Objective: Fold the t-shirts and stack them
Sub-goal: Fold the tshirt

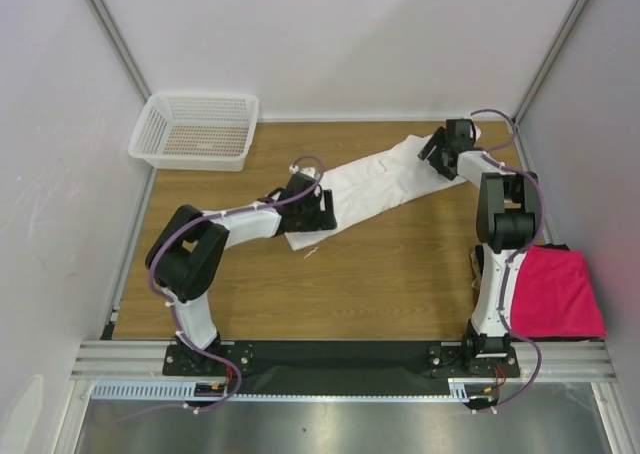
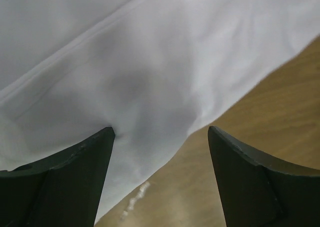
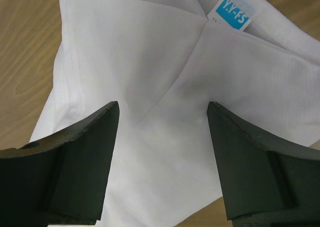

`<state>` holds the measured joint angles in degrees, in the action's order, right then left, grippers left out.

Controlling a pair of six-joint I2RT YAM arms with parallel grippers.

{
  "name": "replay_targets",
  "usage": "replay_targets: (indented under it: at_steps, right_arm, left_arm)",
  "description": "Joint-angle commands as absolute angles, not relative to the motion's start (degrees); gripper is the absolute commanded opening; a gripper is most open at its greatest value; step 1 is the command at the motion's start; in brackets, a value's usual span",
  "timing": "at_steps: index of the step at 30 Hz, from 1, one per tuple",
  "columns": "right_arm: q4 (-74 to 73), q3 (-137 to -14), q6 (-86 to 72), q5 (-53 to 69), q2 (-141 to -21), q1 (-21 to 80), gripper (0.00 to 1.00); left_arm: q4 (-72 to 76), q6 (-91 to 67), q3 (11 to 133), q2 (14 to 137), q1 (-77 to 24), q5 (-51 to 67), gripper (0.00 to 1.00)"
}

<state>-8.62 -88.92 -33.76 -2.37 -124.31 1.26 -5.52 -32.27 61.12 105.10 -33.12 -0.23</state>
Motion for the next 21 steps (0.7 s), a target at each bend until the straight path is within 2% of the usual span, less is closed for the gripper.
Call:
replay_targets:
  at_steps: [1, 11, 21]
  right_arm:
    - [-10.1, -93.2, -32.0, -2.4, -129.3, 4.5, 0.77]
    - [-8.9, -102.5, -30.4, -0.5, -136.4, 12.5, 0.78]
    - [-12.3, -116.3, -29.7, 2.7, -145.5, 18.1, 0.78]
  left_arm:
    - [-16.2, -41.6, 56.1, 104.7, -40.5, 2.0, 0.83]
    - [-27.1, -46.6, 54.4, 102.5, -55.3, 3.0, 0.82]
    - [-24.2, -49.0, 54.6, 104.9, -65.4, 5.8, 0.82]
